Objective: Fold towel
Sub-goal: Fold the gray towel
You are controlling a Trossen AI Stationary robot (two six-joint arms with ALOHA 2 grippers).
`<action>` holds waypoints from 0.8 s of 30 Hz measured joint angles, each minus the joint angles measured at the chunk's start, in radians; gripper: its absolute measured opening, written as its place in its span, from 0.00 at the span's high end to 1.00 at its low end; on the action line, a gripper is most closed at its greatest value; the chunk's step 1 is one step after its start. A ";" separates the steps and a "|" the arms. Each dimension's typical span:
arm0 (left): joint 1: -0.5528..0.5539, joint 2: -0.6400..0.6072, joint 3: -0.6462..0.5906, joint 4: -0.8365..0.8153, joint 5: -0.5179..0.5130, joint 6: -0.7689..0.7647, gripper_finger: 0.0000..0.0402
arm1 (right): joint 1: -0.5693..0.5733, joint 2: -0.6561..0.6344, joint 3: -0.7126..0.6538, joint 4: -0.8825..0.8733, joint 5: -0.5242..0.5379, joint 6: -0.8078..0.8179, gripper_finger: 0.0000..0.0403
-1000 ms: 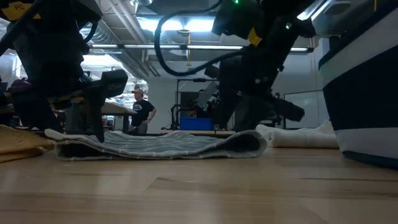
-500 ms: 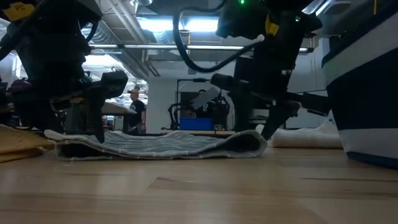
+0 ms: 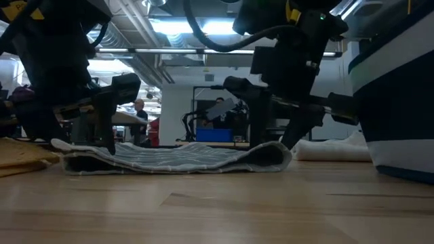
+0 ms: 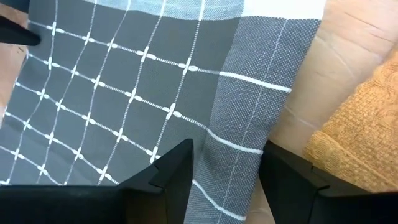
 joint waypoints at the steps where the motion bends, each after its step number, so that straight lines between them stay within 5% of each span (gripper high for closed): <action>1: 0.000 0.000 0.000 0.000 0.001 -0.002 0.61 | 0.000 0.005 0.000 0.001 0.000 0.003 0.57; 7: 0.000 0.001 0.000 -0.001 0.005 -0.014 0.78 | 0.000 0.047 0.004 0.020 0.000 0.053 0.59; 13: 0.000 0.001 0.000 -0.002 -0.003 -0.105 0.98 | 0.000 0.053 0.006 0.037 0.000 0.092 0.76; 18: 0.000 -0.002 0.000 -0.001 -0.009 -0.244 0.99 | 0.000 0.060 0.029 0.046 -0.001 0.213 0.97; 24: 0.001 -0.037 0.000 -0.012 -0.060 -0.524 0.99 | 0.000 0.063 0.052 0.033 0.000 0.405 0.93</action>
